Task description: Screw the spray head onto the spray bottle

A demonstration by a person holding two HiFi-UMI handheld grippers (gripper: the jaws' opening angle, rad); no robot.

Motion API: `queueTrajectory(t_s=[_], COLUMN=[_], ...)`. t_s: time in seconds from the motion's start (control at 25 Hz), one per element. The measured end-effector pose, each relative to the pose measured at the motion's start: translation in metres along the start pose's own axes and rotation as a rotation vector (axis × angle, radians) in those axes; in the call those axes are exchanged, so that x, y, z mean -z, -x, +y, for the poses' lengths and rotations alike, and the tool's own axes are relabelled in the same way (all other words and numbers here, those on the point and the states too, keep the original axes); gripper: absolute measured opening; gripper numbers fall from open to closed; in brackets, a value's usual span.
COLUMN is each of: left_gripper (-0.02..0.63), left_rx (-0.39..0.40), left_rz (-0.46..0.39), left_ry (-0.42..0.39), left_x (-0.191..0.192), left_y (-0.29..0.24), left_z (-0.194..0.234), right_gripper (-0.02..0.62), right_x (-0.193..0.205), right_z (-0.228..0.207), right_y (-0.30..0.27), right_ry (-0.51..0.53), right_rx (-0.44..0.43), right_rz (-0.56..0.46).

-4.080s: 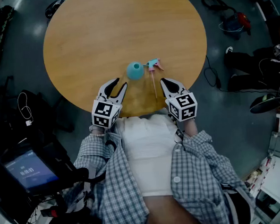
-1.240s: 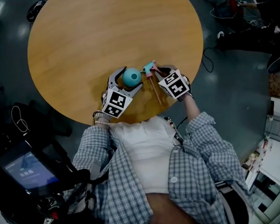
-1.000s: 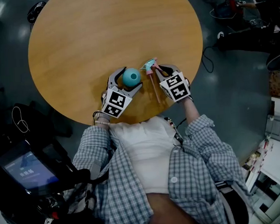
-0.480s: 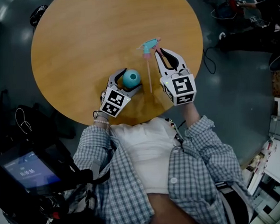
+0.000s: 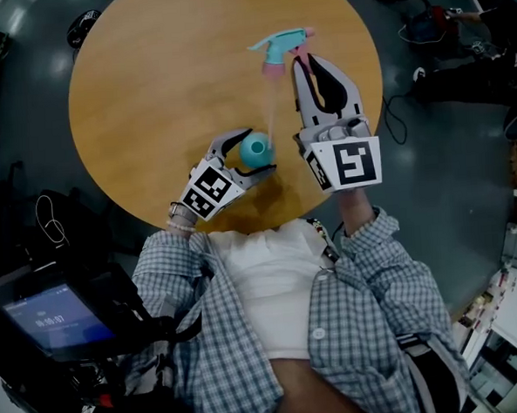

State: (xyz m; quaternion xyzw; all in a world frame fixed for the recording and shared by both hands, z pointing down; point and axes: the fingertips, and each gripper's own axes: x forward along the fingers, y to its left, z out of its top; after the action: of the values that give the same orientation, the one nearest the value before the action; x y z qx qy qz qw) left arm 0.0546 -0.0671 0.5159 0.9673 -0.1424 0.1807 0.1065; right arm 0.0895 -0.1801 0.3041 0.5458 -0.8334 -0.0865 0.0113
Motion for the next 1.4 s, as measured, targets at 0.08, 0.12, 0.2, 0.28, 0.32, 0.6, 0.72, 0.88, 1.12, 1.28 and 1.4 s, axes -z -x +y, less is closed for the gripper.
queueTrajectory(t_s=[0.08, 0.12, 0.2, 0.28, 0.32, 0.6, 0.72, 0.88, 1.12, 1.28, 1.4], left_gripper=[0.396, 0.397, 0.396, 0.396, 0.396, 0.396, 0.396, 0.396, 0.396, 0.396, 0.396], left_rx=[0.029, 0.044, 0.067, 0.082, 0.086, 0.078, 0.061, 0.04, -0.004, -0.013, -0.014], left_rz=[-0.013, -0.024, -0.039, -0.038, -0.038, -0.111, -0.106, -0.124, -0.14, -0.138, -0.117], left_ry=[0.008, 0.02, 0.037, 0.03, 0.026, 0.087, 0.066, 0.094, 0.075, 0.073, 0.063], left_x=[-0.006, -0.011, -0.023, -0.03, -0.033, -0.058, -0.064, -0.08, -0.092, -0.096, -0.092], left_y=[0.001, 0.001, 0.002, 0.003, 0.003, 0.014, 0.02, 0.023, 0.031, 0.035, 0.035], left_z=[-0.009, -0.014, -0.021, -0.024, -0.024, -0.012, -0.009, -0.006, 0.0, 0.005, 0.004], right_gripper=[0.035, 0.035, 0.035, 0.035, 0.035, 0.035, 0.035, 0.035, 0.035, 0.035, 0.035], right_x=[-0.005, -0.006, -0.008, -0.011, -0.013, -0.014, -0.012, -0.013, -0.01, -0.01, -0.007], right_z=[0.002, 0.003, 0.004, 0.009, 0.012, 0.041, 0.053, 0.059, 0.071, 0.072, 0.074], right_y=[0.0, 0.0, 0.0, -0.003, -0.004, 0.01, 0.02, 0.035, 0.047, 0.048, 0.05], right_ry=[0.008, 0.004, -0.003, 0.013, 0.032, 0.139, 0.186, 0.31, 0.383, 0.406, 0.397], right_rx=[-0.002, -0.003, -0.009, -0.021, -0.029, -0.063, -0.066, -0.073, -0.079, -0.082, -0.08], right_rz=[-0.018, -0.024, -0.032, -0.044, -0.054, -0.064, -0.049, -0.032, -0.045, -0.045, -0.045])
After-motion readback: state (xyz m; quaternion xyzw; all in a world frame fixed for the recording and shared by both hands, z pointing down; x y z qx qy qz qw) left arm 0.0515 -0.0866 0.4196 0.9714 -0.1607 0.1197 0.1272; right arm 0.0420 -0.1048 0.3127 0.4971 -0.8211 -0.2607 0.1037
